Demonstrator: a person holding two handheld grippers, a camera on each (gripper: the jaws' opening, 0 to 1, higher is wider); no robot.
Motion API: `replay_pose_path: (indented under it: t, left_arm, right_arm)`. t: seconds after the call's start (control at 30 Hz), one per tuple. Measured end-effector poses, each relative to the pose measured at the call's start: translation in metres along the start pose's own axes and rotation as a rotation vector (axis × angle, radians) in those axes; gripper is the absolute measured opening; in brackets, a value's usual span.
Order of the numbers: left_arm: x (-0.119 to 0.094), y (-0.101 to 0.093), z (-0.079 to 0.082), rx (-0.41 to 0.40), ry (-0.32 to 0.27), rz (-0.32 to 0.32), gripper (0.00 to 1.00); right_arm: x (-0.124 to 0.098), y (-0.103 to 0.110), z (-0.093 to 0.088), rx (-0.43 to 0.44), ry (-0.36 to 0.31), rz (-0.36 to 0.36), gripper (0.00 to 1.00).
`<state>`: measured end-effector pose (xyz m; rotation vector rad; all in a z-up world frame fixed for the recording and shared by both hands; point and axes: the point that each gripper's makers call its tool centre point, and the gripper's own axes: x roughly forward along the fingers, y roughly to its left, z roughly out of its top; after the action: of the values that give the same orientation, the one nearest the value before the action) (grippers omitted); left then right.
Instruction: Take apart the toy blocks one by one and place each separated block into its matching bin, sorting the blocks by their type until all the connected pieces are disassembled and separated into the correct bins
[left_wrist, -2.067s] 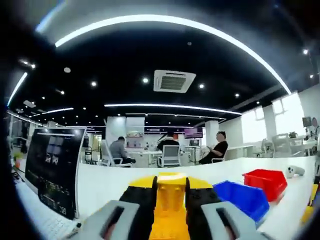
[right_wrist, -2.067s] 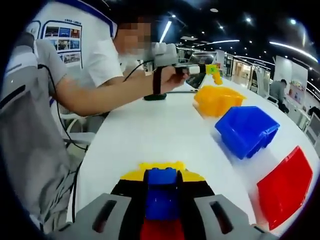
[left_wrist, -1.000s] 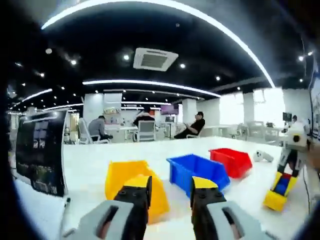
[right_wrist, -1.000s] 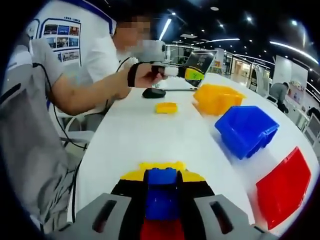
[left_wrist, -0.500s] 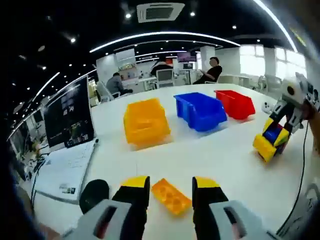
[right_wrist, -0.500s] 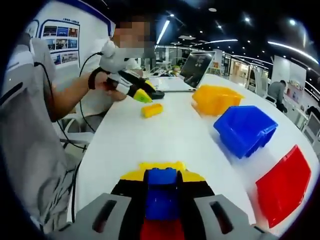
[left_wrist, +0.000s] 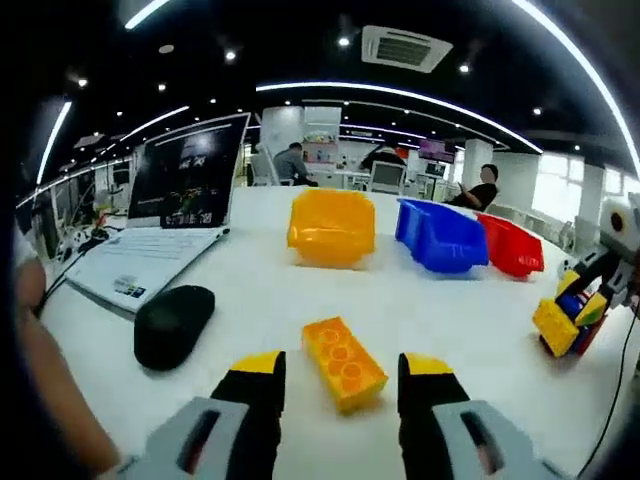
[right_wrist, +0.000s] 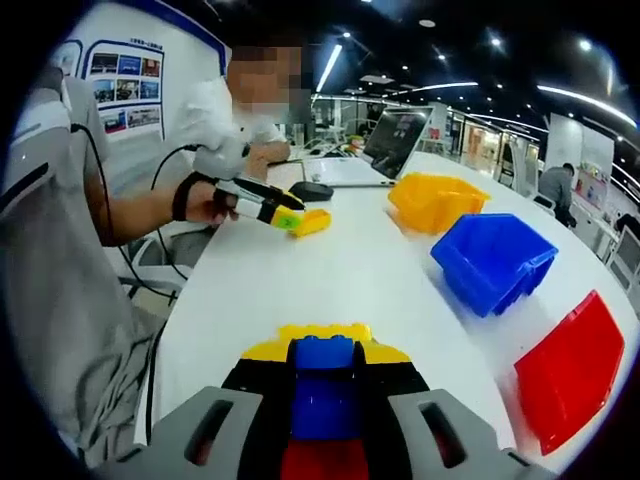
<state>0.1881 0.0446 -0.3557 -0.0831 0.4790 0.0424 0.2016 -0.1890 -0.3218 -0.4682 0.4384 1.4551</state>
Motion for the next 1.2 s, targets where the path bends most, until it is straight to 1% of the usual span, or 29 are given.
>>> replay_pose_path:
  t: [0.03, 0.07, 0.1, 0.13, 0.17, 0.2, 0.23, 0.3, 0.37, 0.4, 0.5, 0.6, 0.63, 0.77, 0.8, 0.83, 0.9, 1.0, 1.07, 1.17, 1.2]
  left_arm:
    - [0.002, -0.002, -0.002, 0.029, 0.006, -0.008, 0.36]
    - [0.003, -0.002, -0.002, 0.024, 0.005, -0.009, 0.25]
    - [0.006, -0.005, 0.001, 0.035, -0.007, -0.041, 0.24]
    - [0.006, -0.005, 0.001, 0.034, -0.002, -0.042, 0.24]
    - [0.008, -0.007, 0.003, 0.054, -0.004, -0.058, 0.24]
    - [0.009, -0.010, 0.008, 0.088, -0.028, -0.075, 0.24]
    - [0.009, -0.013, 0.014, 0.106, -0.053, -0.094, 0.24]
    - [0.009, -0.019, 0.023, 0.113, -0.080, -0.123, 0.24]
    - [0.008, -0.021, 0.034, 0.114, -0.103, -0.127, 0.24]
    - [0.008, -0.022, 0.044, 0.141, -0.133, -0.126, 0.24]
    - [0.008, -0.024, 0.059, 0.154, -0.161, -0.141, 0.24]
    - [0.014, -0.023, 0.076, 0.176, -0.199, -0.141, 0.24]
    - [0.018, -0.021, 0.087, 0.191, -0.221, -0.131, 0.24]
    - [0.025, -0.021, 0.129, 0.195, -0.327, -0.124, 0.24]
    - [0.029, -0.023, 0.138, 0.201, -0.344, -0.124, 0.24]
    - [0.035, -0.024, 0.149, 0.214, -0.369, -0.129, 0.24]
    - [0.046, -0.026, 0.162, 0.228, -0.374, -0.134, 0.24]
    - [0.058, -0.024, 0.186, 0.242, -0.421, -0.123, 0.24]
    - [0.070, -0.019, 0.197, 0.240, -0.434, -0.117, 0.24]
    - [0.099, -0.009, 0.208, 0.207, -0.433, -0.116, 0.24]
    - [0.109, -0.008, 0.206, 0.194, -0.404, -0.126, 0.24]
  right_arm:
    - [0.000, 0.000, 0.000, -0.003, 0.002, 0.000, 0.25]
    - [0.000, 0.000, 0.000, -0.005, 0.003, 0.000, 0.25]
    - [0.000, 0.000, 0.000, -0.005, 0.003, 0.000, 0.25]
    - [0.000, 0.000, 0.000, -0.005, 0.002, 0.000, 0.25]
    - [0.000, 0.000, 0.000, -0.006, 0.000, -0.001, 0.25]
    - [0.000, 0.001, 0.000, -0.008, -0.001, -0.002, 0.25]
    - [0.000, 0.001, 0.000, -0.007, -0.003, -0.003, 0.25]
    - [0.000, 0.001, 0.001, -0.009, -0.002, -0.006, 0.25]
    - [0.000, 0.001, 0.001, -0.011, 0.000, -0.008, 0.25]
    - [0.000, 0.001, 0.001, -0.010, 0.000, -0.011, 0.25]
    - [-0.001, 0.001, 0.000, -0.007, -0.002, -0.016, 0.25]
    - [-0.001, 0.003, 0.000, -0.008, -0.002, -0.015, 0.25]
    - [-0.001, 0.003, 0.000, -0.008, -0.003, -0.016, 0.25]
    - [-0.002, 0.004, 0.000, -0.010, 0.001, -0.013, 0.25]
    - [-0.002, 0.004, 0.000, -0.010, 0.001, -0.012, 0.25]
    - [-0.002, 0.004, 0.000, -0.010, 0.001, -0.012, 0.25]
    - [-0.002, 0.004, 0.000, -0.010, 0.002, -0.013, 0.25]
    - [-0.002, 0.004, 0.000, -0.009, 0.000, -0.009, 0.25]
    - [-0.002, 0.004, 0.000, -0.010, 0.001, -0.008, 0.25]
    - [-0.002, 0.004, -0.001, -0.010, 0.001, -0.007, 0.25]
    - [-0.002, 0.004, -0.001, -0.009, 0.000, -0.007, 0.25]
